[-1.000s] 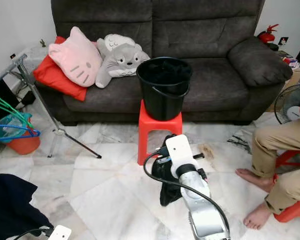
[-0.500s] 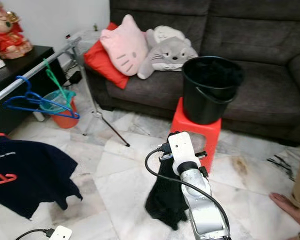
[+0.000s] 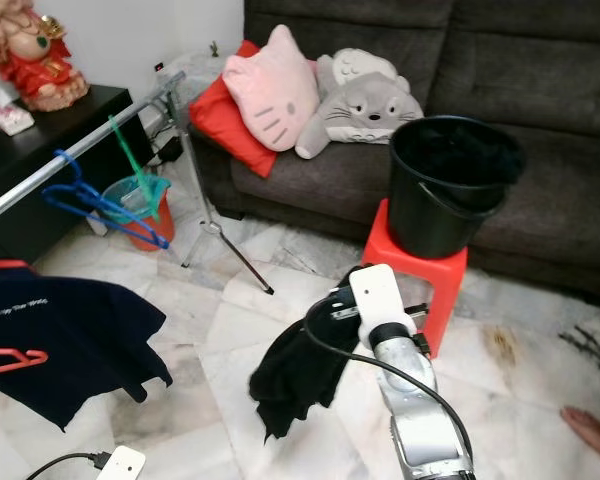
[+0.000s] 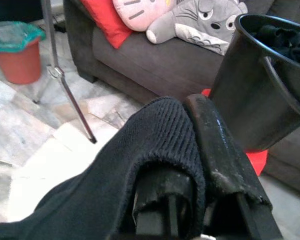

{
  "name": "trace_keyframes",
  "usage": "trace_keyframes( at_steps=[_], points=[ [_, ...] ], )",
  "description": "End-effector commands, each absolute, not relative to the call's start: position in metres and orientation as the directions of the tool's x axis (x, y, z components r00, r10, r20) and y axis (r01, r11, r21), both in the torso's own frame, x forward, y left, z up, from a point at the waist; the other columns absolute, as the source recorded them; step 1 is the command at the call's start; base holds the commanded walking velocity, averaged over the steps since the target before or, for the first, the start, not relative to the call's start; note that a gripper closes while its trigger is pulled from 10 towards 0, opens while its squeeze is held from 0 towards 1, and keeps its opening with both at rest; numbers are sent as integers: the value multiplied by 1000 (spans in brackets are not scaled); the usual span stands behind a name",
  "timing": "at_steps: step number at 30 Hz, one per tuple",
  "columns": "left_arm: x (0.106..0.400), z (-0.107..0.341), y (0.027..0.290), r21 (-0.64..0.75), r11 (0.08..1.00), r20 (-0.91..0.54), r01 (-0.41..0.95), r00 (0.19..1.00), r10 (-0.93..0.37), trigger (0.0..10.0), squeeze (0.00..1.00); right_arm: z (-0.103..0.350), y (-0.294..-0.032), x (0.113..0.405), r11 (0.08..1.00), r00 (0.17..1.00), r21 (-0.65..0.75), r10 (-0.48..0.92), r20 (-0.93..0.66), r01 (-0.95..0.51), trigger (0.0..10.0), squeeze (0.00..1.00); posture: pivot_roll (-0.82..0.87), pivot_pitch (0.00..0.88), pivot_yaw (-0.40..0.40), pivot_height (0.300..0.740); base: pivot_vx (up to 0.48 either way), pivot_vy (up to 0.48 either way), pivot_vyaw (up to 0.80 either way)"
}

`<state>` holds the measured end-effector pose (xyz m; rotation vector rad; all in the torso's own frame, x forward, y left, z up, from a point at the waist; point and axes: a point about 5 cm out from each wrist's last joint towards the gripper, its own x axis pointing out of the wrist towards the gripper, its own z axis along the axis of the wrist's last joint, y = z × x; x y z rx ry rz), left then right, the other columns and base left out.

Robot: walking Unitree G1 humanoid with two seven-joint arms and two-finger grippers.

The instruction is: Hang hanger

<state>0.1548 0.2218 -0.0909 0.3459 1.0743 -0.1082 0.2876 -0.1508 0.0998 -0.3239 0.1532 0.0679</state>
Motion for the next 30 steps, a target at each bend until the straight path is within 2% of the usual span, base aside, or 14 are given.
trace_keyframes(
  at_steps=[1,10,30],
  points=[
    [149,-93,225,226,941,-886,252,456,91,10000,0,107,-146,290,949,991,-304,52,-123,-87,10000,0,-132,0,49,740,0,0,800],
    [149,-93,226,244,928,-889,283,448,97,10000,0,106,-148,290,947,991,-309,48,-127,-85,10000,0,-134,0,51,740,0,0,800],
    [148,-94,223,227,940,-889,255,448,94,10000,0,99,-157,290,945,988,-317,31,-153,-79,10000,0,-130,0,31,740,0,0,770]
  ],
)
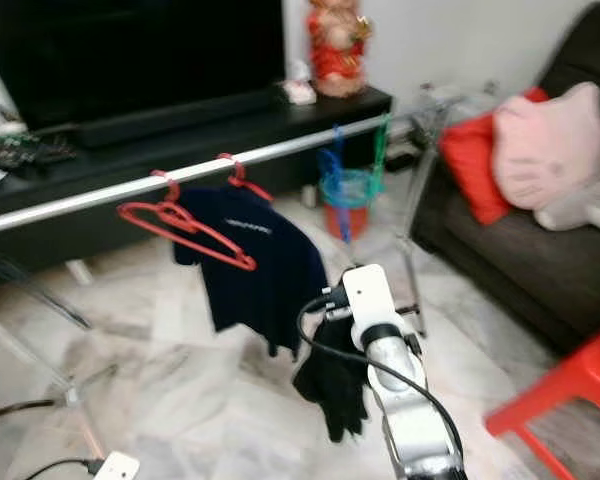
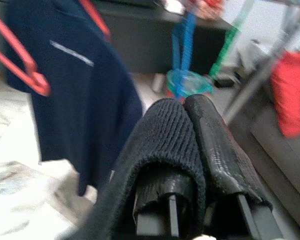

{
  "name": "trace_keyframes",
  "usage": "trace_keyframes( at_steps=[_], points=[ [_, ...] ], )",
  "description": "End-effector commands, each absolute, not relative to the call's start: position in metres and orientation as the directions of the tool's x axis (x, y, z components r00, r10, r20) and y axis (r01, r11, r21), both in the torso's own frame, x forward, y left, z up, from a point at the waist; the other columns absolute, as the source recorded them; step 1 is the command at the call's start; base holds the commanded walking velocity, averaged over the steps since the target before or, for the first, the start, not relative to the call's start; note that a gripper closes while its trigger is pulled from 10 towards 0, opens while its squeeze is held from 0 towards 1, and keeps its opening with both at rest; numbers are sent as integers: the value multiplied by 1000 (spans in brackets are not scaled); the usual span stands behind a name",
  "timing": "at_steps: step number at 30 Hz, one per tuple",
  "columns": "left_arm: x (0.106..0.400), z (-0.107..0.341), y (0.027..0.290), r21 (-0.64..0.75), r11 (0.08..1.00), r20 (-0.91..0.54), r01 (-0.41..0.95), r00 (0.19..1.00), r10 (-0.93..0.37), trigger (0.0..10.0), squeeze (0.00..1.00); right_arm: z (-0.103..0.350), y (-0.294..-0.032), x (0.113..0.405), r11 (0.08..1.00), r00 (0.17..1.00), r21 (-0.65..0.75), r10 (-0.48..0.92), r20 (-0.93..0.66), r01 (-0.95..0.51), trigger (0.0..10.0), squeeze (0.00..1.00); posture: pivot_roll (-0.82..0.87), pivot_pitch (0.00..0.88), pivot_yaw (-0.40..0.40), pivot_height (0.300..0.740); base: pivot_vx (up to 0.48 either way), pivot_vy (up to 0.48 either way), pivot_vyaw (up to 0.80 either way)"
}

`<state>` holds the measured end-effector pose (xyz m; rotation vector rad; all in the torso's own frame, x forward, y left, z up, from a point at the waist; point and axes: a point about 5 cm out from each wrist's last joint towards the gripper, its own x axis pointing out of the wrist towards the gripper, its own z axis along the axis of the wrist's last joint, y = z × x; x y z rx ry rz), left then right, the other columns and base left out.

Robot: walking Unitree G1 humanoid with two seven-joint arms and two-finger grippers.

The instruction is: Hang hanger

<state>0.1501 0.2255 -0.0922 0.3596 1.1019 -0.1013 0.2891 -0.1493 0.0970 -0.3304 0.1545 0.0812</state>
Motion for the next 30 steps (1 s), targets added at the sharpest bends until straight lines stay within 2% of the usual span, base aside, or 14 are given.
trace_keyframes(
  at_steps=[1,14,21,30],
  points=[
    [148,-94,222,227,940,-889,253,448,94,10000,0,97,-159,290,944,987,-319,30,-157,-79,10000,0,-129,0,31,740,0,0,594],
    [146,-94,226,234,940,-890,247,445,104,10000,0,91,-155,289,955,984,-284,35,-172,-83,10000,0,-139,0,50,740,0,0,75],
    [148,-94,223,226,959,-879,172,460,125,10000,0,89,-170,292,968,987,-248,0,-158,-40,10000,0,-181,0,48,740,0,0,0],
    [156,-93,214,223,963,-869,154,479,125,10000,0,111,-185,289,970,1000,-243,-23,-10,20,10000,0,-206,0,21,740,0,0,0]
  ],
)
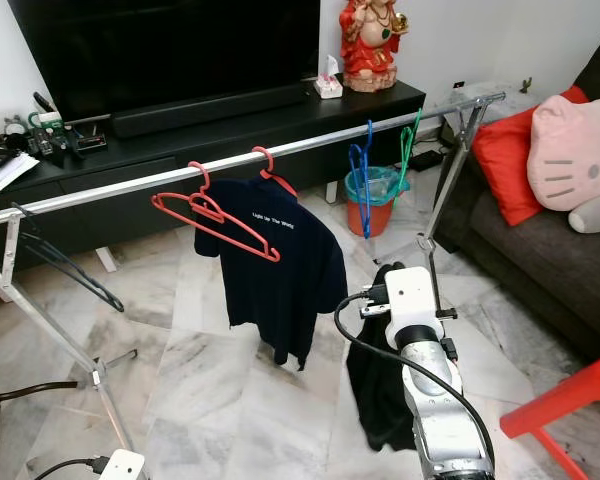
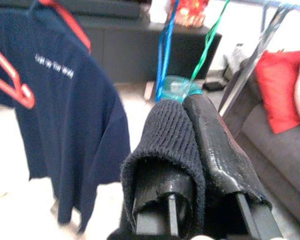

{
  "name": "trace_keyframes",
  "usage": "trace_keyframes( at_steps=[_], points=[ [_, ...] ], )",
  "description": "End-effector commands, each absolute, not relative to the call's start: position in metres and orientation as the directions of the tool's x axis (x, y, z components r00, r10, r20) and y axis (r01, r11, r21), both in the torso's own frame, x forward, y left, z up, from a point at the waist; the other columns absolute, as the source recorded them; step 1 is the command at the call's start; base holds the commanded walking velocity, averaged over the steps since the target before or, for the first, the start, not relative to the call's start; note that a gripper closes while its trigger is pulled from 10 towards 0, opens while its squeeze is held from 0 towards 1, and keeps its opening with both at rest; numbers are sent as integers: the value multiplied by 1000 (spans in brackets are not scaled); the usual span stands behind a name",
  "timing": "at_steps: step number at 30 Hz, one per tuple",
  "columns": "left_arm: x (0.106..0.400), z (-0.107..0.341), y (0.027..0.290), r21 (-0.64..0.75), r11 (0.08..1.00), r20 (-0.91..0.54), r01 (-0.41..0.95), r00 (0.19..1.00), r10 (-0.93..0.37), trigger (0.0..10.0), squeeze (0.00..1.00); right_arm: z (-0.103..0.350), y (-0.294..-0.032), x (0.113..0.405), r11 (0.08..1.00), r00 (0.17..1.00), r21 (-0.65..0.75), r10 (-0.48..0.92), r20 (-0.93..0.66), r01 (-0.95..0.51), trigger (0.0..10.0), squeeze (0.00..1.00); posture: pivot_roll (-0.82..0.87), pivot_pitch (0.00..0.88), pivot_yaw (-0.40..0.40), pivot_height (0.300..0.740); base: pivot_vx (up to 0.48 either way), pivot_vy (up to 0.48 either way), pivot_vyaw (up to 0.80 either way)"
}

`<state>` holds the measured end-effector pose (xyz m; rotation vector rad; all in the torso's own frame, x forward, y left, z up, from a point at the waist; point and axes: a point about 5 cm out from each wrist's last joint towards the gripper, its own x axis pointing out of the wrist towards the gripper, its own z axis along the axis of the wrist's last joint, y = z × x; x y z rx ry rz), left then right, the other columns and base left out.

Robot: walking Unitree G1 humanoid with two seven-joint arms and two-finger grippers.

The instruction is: Hang hanger

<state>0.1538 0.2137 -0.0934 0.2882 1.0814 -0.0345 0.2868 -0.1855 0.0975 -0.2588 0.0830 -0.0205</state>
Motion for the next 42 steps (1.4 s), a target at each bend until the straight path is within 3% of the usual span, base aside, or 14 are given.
trace_keyframes(
  at_steps=[1,5,24,42],
  points=[
    [156,-93,213,219,966,-867,138,482,128,10000,0,111,-183,286,972,1000,-236,-17,-9,14,10000,0,-211,0,18,740,0,0,0],
    [158,-93,210,209,974,-862,89,487,141,10000,0,110,-177,278,973,1000,-231,16,-9,-18,10000,0,-225,0,23,740,0,0,0],
    [147,-95,219,245,961,-872,128,461,161,10000,0,118,-153,278,969,993,-222,113,16,-107,10000,0,-201,0,43,740,0,0,142],
    [138,-96,227,262,957,-874,122,450,182,10000,0,109,-140,284,971,993,-210,121,4,-117,10000,0,-140,0,54,740,0,-97,102]
  ],
)
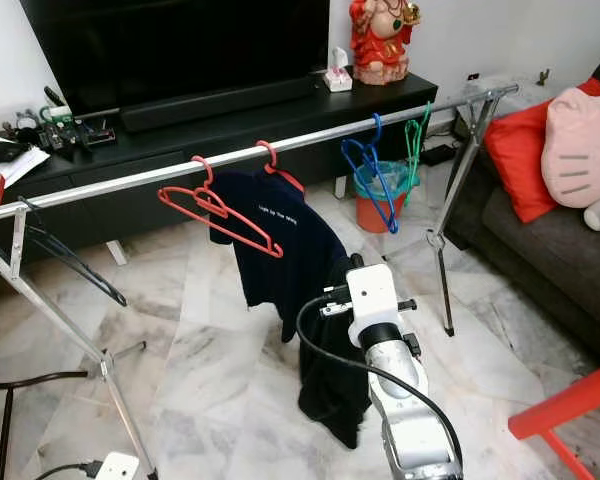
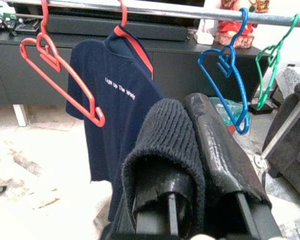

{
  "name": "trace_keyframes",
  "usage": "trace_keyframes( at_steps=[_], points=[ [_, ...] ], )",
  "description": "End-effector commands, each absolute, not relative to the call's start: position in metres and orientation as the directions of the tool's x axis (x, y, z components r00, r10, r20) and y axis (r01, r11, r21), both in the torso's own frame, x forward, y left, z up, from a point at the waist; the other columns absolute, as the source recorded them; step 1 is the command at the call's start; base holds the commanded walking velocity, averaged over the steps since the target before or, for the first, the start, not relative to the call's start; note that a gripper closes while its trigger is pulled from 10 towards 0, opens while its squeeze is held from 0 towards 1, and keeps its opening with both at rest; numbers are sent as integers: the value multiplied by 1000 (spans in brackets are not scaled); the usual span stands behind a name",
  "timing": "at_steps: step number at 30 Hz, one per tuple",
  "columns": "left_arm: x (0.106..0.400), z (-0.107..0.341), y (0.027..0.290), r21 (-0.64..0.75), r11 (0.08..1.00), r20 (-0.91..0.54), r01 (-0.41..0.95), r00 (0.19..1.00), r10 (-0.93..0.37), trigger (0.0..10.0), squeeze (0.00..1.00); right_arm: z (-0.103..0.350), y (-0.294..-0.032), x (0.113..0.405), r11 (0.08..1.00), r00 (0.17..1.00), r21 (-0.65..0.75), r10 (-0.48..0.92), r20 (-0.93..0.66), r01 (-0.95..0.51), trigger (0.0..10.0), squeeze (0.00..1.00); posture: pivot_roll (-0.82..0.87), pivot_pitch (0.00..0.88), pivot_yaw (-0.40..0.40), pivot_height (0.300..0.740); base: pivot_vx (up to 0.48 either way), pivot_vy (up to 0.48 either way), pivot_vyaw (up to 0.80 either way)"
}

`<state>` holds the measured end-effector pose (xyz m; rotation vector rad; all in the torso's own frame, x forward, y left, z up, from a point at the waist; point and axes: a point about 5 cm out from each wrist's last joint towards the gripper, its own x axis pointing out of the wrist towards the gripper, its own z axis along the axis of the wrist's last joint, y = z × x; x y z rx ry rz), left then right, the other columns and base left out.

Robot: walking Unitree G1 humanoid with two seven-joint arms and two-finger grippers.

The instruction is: Hang hanger

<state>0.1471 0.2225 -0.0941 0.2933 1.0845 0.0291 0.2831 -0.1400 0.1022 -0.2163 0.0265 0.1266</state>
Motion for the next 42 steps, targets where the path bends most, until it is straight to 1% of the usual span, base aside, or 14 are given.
trace_keyframes(
  at_steps=[1,4,6,8,11,14,18,22,26,28,31,37,41,42],
  points=[
    [137,-97,227,263,957,-875,120,448,184,10000,0,108,-139,283,971,992,-206,123,4,-119,10000,0,-138,0,54,740,0,-251,800],
    [131,-98,231,265,958,-878,109,437,194,10000,0,105,-137,280,978,993,-171,121,-12,-121,10000,0,-113,0,43,740,0,-256,267],
    [125,-99,233,276,955,-882,107,422,207,10000,0,101,-129,278,971,986,-173,161,-33,-164,10000,0,-107,0,36,740,0,-255,0],
    [123,-100,233,276,955,-884,107,418,209,10000,0,100,-128,278,969,985,-178,168,-38,-172,10000,0,-100,0,27,740,0,-255,0],
    [119,-101,232,270,959,-885,87,415,211,10000,0,103,-132,279,967,984,-183,172,-39,-176,10000,0,-63,0,-15,740,0,-320,0],
    [121,-101,230,268,960,-879,78,429,210,10000,0,108,-135,283,963,982,-193,184,-31,-187,10000,0,-38,0,-34,740,0,-345,0],
    [127,-100,226,264,962,-874,71,440,207,10000,0,105,-135,290,952,980,-232,195,-37,-199,10000,0,-50,0,-18,740,0,-341,0],
    [131,-100,222,261,961,-877,88,438,198,10000,0,109,-136,291,962,986,-219,166,-14,-165,10000,0,-75,0,-3,740,0,-341,347],
    [134,-99,219,259,962,-874,79,443,199,10000,0,109,-137,291,969,989,-198,149,-17,-149,10000,0,-75,0,-14,740,0,-340,370],
    [136,-99,218,256,965,-870,61,451,202,10000,0,106,-134,291,965,984,-194,173,-34,-177,10000,0,-69,0,-33,740,0,-337,0],
    [136,-99,219,253,966,-869,48,451,205,10000,0,105,-133,292,957,980,-209,195,-44,-200,10000,0,-70,0,-35,740,0,-334,0],
    [137,-98,220,248,968,-871,46,448,202,10000,0,100,-157,297,962,989,-228,135,-65,-146,10000,0,-87,0,-27,740,0,-314,0],
    [137,-98,220,248,968,-870,46,449,202,10000,0,98,-163,297,963,990,-234,123,-72,-136,10000,0,-90,0,-25,740,0,-309,0],
    [137,-98,220,249,967,-869,47,451,202,10000,0,95,-173,298,968,992,-225,94,-85,-111,10000,0,-105,0,-17,740,0,-311,0]
  ],
)
